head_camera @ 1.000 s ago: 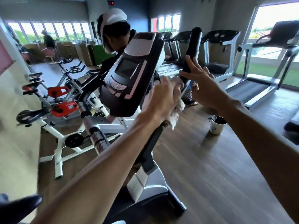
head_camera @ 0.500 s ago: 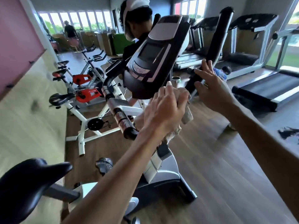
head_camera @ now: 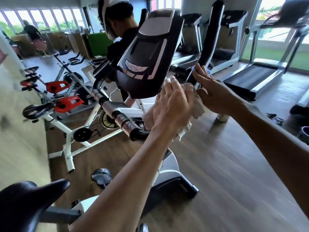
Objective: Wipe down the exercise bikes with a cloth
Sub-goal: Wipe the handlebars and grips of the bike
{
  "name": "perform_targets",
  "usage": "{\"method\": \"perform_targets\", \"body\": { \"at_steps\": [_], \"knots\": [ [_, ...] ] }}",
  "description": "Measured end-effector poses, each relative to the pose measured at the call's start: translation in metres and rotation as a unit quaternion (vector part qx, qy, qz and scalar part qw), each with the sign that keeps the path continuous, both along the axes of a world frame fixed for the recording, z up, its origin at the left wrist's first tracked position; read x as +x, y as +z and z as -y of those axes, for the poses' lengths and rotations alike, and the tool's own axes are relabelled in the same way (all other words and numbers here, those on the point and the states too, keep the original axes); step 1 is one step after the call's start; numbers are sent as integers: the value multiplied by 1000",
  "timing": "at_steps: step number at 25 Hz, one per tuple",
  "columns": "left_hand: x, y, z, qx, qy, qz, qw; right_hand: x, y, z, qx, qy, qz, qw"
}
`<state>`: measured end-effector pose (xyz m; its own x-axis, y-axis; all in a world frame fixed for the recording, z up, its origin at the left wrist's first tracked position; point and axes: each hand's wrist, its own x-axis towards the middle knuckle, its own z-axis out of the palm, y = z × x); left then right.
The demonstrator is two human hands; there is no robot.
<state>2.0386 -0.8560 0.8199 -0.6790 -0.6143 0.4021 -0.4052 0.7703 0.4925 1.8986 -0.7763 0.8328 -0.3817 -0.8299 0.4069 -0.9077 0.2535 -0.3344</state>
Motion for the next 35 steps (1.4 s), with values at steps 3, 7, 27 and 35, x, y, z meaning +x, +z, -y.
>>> {"method": "perform_targets", "body": {
  "at_steps": [3, 7, 27, 35],
  "knots": [
    [25, -16, -8, -19, -24, -13, 999, -2, -2, -1, 3, -5, 6, 1000],
    [37, -27, -7, -27, -23, 5, 999, -2, -3, 1, 6, -8, 5, 1000],
    [55, -48, -11, -157, 34, -75, 984, 9, 14, -17, 20, -8, 70, 997],
    [98, -77, 48, -44, 92, -164, 981, 71, 20, -2, -52, 9, 111, 992]
  ]
}}
